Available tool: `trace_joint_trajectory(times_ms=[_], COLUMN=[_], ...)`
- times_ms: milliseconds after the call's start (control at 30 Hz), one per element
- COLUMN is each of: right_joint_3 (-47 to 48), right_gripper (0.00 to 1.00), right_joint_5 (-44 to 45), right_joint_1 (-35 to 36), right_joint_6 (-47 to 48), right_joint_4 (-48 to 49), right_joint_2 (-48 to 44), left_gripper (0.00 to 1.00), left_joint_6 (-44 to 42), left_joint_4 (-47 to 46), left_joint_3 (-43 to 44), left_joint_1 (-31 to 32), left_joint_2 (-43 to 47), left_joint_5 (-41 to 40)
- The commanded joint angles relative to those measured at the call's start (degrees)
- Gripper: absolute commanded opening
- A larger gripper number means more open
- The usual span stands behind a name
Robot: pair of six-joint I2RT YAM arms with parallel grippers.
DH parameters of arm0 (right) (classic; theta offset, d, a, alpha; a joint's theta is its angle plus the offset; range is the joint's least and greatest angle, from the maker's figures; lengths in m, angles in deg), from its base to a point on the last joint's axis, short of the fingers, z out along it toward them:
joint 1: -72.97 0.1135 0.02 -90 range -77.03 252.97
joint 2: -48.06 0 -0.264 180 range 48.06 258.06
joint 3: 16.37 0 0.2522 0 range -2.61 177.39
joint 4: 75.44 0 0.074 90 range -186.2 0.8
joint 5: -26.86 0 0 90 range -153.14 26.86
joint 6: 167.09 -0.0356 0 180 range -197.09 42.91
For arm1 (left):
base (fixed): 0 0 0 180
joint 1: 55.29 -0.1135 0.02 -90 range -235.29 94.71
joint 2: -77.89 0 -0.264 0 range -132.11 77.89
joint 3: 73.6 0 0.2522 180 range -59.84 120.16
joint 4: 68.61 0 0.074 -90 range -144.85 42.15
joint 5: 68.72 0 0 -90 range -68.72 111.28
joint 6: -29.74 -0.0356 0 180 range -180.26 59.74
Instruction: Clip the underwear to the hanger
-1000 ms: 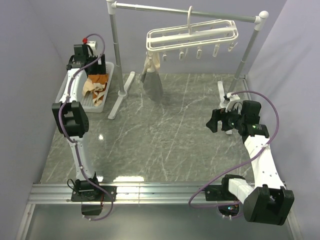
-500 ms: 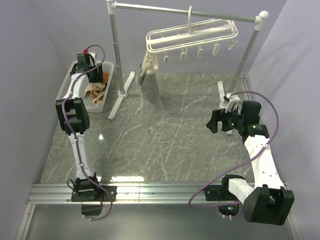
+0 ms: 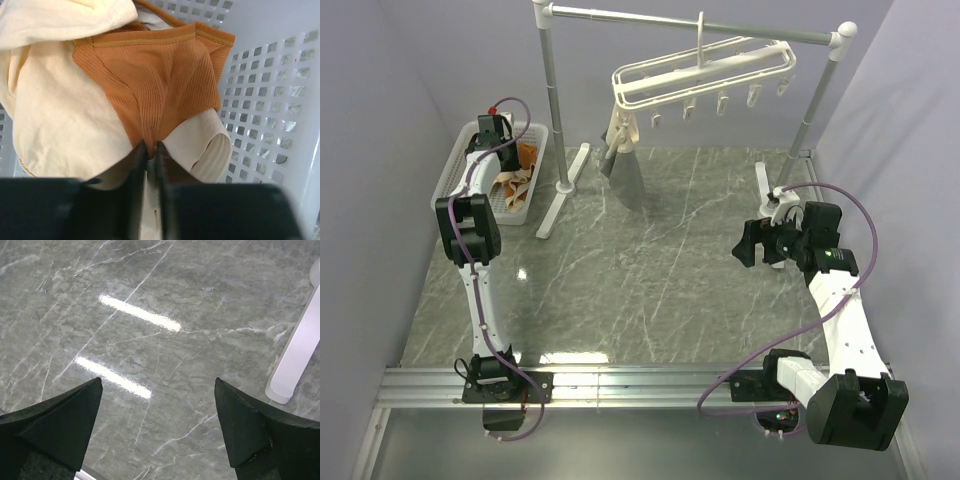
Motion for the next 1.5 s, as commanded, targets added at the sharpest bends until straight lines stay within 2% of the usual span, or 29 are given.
trace_joint_trajectory(times_ms=[0, 100, 300, 433, 700, 900, 933, 1067, 1200, 1267, 1300, 1333, 1433, 1467], right_joint_3=[3.17, 3.52, 5.19, 7.03, 12.75, 13.80, 13.80, 13.37, 12.40, 12.22, 12.05, 11.96, 11.78, 11.70], right_gripper=[1.00, 1.00, 1.00, 1.00, 1.00, 1.00, 1.00, 1.00, 0.99, 0.99, 0.99, 0.99, 0.99, 0.99], right_joint_5=[-0.06, -0.41, -1.64, -2.52, -5.50, -7.79, -8.14, -9.02, -9.90, -10.51, -11.56, -11.92, -13.59, -13.94], right_joint_1=[-0.18, -0.18, -0.18, -0.27, -0.18, -0.18, -0.18, -0.18, -0.18, -0.18, -0.18, -0.18, -0.18, -0.18], right_joint_6=[-0.89, -0.98, -1.07, -0.28, 0.78, 0.16, 0.16, 0.69, 1.13, 1.13, 1.30, 1.48, 2.44, 2.62], right_joint_4=[1.46, 1.55, 1.46, 1.11, -0.12, 0.67, 0.67, 0.67, 0.58, 0.50, 0.67, 0.76, 0.59, 0.58], right_joint_2=[-0.28, -0.19, -0.01, 0.25, 2.45, 2.19, 2.10, 1.75, 1.13, 0.61, 0.52, -0.01, -1.15, -1.50], left_gripper=[0.14, 0.00, 0.00, 0.00, 0.00, 0.00, 0.00, 0.00, 0.00, 0.00, 0.00, 0.00, 0.01, 0.00], left_joint_6=[0.77, 0.51, 2.00, 2.70, 3.67, 3.24, -0.42, -6.95, -10.02, -17.57, -19.77, -22.14, -26.89, -28.74], left_joint_4=[-1.49, -1.49, 0.53, 1.14, 6.33, 4.31, 5.61, 9.13, 13.87, 20.70, 21.96, 22.50, 24.08, 24.52], left_joint_3=[2.33, 2.77, 3.04, 0.14, 0.93, -9.17, -12.06, -20.50, -29.72, -31.50, -33.68, -35.01, -39.85, -40.81], left_joint_1=[-0.20, -0.11, -0.11, -0.11, -0.02, -0.11, -0.11, 0.59, 5.23, 11.11, 17.14, 20.16, 24.14, 27.19], left_joint_2=[1.72, 4.70, 14.53, 25.06, 37.48, 52.15, 55.82, 64.90, 72.02, 72.65, 73.17, 73.61, 73.53, 73.18], left_joint_5=[0.05, 2.16, 7.43, 11.12, 19.20, 28.60, 34.19, 43.29, 48.56, 45.95, 44.89, 43.32, 45.84, 45.94])
